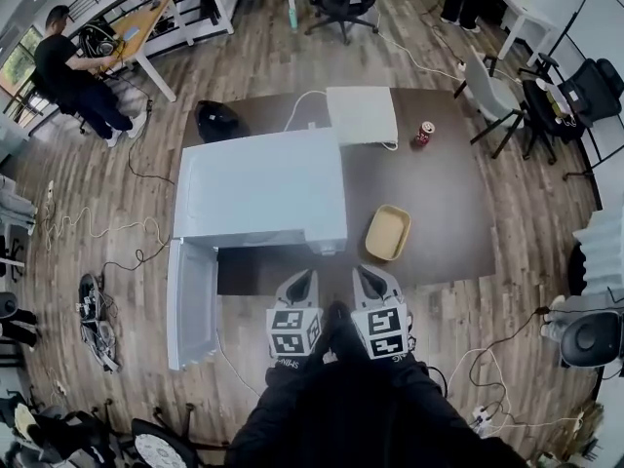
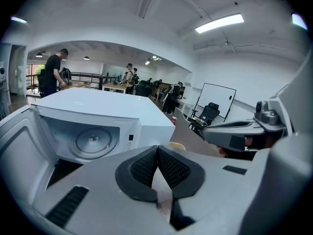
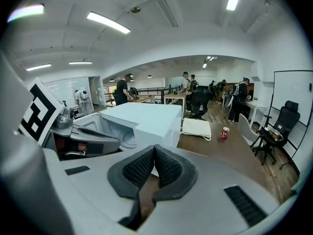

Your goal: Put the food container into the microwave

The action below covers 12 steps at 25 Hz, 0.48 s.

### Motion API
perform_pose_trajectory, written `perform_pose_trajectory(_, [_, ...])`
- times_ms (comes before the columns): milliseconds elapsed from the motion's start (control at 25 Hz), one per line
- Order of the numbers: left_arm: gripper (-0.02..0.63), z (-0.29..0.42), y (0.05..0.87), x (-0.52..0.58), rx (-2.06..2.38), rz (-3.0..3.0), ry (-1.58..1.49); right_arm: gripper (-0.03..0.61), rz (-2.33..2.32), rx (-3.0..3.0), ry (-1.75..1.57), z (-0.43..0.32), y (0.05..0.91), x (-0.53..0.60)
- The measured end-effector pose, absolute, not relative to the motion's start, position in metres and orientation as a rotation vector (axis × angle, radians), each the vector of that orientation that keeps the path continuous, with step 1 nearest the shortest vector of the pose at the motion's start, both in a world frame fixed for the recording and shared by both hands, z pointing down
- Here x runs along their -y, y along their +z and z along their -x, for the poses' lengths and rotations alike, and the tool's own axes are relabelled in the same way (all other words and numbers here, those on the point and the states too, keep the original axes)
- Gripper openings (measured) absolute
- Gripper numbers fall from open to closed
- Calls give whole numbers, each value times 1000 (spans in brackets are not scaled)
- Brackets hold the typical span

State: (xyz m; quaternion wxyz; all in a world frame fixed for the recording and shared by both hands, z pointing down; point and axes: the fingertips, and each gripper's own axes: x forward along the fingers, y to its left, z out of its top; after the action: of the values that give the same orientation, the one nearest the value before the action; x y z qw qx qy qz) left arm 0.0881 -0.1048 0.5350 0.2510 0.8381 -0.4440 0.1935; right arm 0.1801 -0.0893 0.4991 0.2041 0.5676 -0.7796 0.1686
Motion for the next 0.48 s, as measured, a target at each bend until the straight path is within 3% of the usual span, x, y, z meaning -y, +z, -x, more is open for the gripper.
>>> perform_pose_trajectory(480, [34,-122,631,102,1043,-2199,690,23,-1522,2015,609,-231,592,93])
